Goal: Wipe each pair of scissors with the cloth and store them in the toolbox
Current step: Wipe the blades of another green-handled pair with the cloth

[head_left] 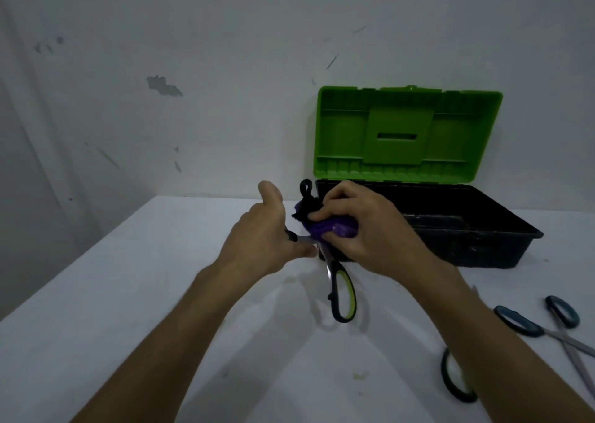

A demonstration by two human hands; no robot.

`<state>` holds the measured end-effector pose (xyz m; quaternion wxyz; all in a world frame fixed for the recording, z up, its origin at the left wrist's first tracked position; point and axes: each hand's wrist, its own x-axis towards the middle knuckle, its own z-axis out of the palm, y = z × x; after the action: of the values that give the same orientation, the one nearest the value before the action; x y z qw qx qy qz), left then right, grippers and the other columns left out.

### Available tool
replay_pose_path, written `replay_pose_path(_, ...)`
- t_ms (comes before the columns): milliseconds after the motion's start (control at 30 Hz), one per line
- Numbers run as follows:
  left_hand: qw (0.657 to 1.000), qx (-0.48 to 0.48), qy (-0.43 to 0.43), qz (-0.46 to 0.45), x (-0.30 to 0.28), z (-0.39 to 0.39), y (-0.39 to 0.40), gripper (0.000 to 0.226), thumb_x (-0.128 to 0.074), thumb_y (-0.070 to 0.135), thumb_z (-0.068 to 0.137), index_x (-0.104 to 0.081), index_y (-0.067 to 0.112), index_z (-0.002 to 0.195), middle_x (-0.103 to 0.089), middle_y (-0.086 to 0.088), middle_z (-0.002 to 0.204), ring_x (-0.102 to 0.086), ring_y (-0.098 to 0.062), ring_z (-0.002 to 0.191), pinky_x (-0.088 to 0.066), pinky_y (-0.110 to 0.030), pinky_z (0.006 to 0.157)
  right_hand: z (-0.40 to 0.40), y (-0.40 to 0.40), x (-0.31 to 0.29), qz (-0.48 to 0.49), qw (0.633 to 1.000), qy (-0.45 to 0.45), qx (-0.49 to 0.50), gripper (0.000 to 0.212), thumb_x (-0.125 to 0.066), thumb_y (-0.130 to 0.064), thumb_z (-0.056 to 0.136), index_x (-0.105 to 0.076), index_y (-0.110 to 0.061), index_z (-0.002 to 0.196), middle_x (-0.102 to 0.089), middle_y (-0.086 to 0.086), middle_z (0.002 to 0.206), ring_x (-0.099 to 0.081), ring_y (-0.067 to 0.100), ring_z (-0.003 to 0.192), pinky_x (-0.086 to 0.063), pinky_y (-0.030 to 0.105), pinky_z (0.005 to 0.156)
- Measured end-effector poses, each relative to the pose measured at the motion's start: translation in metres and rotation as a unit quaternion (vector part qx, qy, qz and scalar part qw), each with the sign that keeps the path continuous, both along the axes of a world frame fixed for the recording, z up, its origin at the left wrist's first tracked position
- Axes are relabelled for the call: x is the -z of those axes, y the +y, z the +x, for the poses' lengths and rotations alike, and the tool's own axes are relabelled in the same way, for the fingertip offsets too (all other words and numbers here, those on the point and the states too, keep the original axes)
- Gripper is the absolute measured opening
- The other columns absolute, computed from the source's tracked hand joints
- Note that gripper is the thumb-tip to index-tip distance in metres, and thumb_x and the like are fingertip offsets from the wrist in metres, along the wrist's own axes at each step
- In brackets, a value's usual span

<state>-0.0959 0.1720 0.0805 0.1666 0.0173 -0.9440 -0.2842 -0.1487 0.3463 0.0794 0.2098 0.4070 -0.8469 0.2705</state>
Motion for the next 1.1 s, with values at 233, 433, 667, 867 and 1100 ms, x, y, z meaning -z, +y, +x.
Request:
replay_pose_path(233, 0.998, 0.049, -0.025, -0.024, 0.008, -0.001, 0.017, 0.066, -0.083, 0.049, 0.069, -0.031, 0.022, 0.100, -0.046, 0.007, 0.068, -0.043, -0.008, 0.054, -0.036, -0.026, 0.051, -0.010, 0.021, -0.010, -0.054, 0.990, 0.059, 0.119, 0.037, -0.076, -0.021, 0.079, -0.068, -0.031, 0.114, -0.054, -0.012, 0.106, -0.051, 0.010, 0.100, -0.050, 0.032, 0.085)
replay_pose_path(433, 0.990, 0.061, -0.071, 0.109, 0.002, -0.004, 0.001, 0.020, -0.079, 0.028, 0.080, -0.064, 0.019, 0.089, -0.071, 0.002, 0.068, -0.059, -0.004, 0.047, -0.050, -0.018, 0.049, -0.005, 0.033, -0.030, -0.121, 0.984, 0.070, 0.107, 0.041, -0.079, -0.020, 0.077, -0.068, -0.027, 0.116, -0.058, -0.006, 0.107, -0.057, 0.011, 0.095, -0.053, 0.027, 0.080)
replay_pose_path(667, 0.974, -0.001, -0.070, 0.216, -0.009, 0.001, -0.012, 0.019, -0.065, 0.031, 0.093, -0.064, 0.012, 0.087, -0.073, -0.001, 0.065, -0.064, -0.012, 0.047, -0.035, -0.015, 0.036, 0.005, 0.032, -0.039, -0.152, 0.983, 0.057, 0.080, 0.040, -0.079, -0.020, 0.076, -0.068, -0.026, 0.114, -0.060, -0.010, 0.107, -0.058, 0.003, 0.095, -0.048, 0.012, 0.080)
replay_pose_path(867, 0.942, -0.023, -0.081, 0.325, -0.010, -0.008, -0.022, 0.036, -0.045, 0.030, 0.101, -0.072, 0.011, 0.087, -0.063, 0.002, 0.064, -0.050, -0.013, 0.056, -0.044, -0.023, 0.056, 0.012, 0.033, -0.045, -0.197, 0.979, 0.033, 0.049, 0.040, -0.080, -0.018, 0.076, -0.069, -0.026, 0.113, -0.062, -0.010, 0.110, -0.059, 0.001, 0.098, -0.049, 0.011, 0.082)
replay_pose_path(1100, 0.925, -0.025, -0.083, 0.369, 0.002, -0.013, -0.027, 0.026, -0.055, 0.028, 0.098, -0.073, 0.009, 0.102, -0.059, 0.000, 0.071, -0.047, -0.013, 0.061, -0.038, -0.022, 0.053, 0.017, 0.042, -0.058, -0.234, 0.970, 0.042, 0.044, 0.040, -0.082, -0.015, 0.074, -0.070, -0.025, 0.111, -0.065, -0.009, 0.109, -0.062, 0.000, 0.099, -0.049, 0.012, 0.083)
